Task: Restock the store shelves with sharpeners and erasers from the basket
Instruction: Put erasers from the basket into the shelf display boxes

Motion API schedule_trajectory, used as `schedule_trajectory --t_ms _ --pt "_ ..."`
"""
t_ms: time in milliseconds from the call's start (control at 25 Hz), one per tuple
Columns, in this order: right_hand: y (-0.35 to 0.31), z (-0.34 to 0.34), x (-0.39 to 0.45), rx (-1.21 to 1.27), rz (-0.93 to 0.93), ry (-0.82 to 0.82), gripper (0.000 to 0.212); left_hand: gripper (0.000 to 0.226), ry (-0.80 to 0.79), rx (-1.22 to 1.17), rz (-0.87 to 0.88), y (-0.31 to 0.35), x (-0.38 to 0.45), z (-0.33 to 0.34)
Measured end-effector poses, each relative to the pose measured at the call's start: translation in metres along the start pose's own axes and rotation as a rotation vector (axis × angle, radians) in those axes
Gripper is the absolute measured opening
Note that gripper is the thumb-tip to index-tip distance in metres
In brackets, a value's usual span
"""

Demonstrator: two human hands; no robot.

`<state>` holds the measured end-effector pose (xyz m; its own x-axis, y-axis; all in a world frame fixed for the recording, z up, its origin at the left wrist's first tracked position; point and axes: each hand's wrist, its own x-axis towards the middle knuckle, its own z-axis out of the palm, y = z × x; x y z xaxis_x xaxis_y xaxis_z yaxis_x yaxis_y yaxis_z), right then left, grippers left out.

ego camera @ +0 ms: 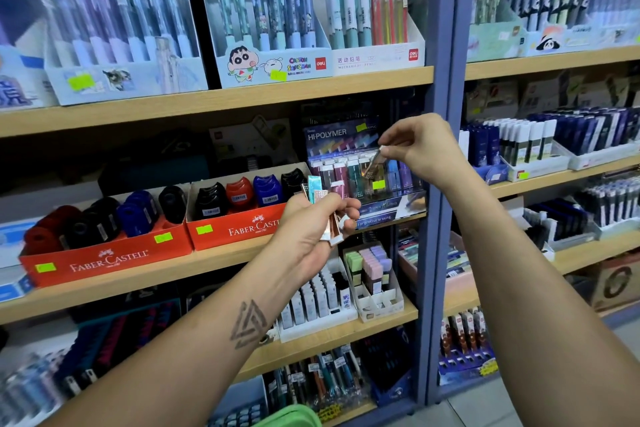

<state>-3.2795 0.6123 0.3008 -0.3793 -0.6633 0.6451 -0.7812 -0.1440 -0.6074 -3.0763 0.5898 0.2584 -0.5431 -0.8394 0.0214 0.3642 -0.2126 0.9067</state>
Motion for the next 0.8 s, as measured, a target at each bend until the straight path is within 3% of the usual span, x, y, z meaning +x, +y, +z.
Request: schedule_trajectory --t_ms 280,440,520,600,680,800 --pt "-0.001 0.022 0.003 -0.274 -0.134 -0.096 0.014 0.017 -0.025 0.018 -0.010 -0.005 -0.006 0.001" --pt "0.005 0.032 0.002 -0.378 -0.148 -0.106 0.026 0.020 -0.045 0.026 -0.006 -0.006 -0.007 0.000" --pt "-0.002 0.027 -0.002 -0.278 -0.117 -0.080 0.030 0.021 -0.041 0.038 0.003 -0.007 -0.006 -0.001" --pt "-0.014 0.015 -0.006 -0.017 -0.061 -0.099 0.016 0.022 -0.039 0.034 0.015 -0.008 -0.004 -0.002" --pt "-0.029 0.002 -0.011 0.169 -0.008 -0.338 0.013 0.022 -0.048 0.027 0.022 -0.008 -0.003 -0.001" --pt "-0.036 -0.002 -0.017 0.125 0.006 -0.662 0.021 0.019 -0.086 0.003 0.015 -0.007 -0.003 0.003"
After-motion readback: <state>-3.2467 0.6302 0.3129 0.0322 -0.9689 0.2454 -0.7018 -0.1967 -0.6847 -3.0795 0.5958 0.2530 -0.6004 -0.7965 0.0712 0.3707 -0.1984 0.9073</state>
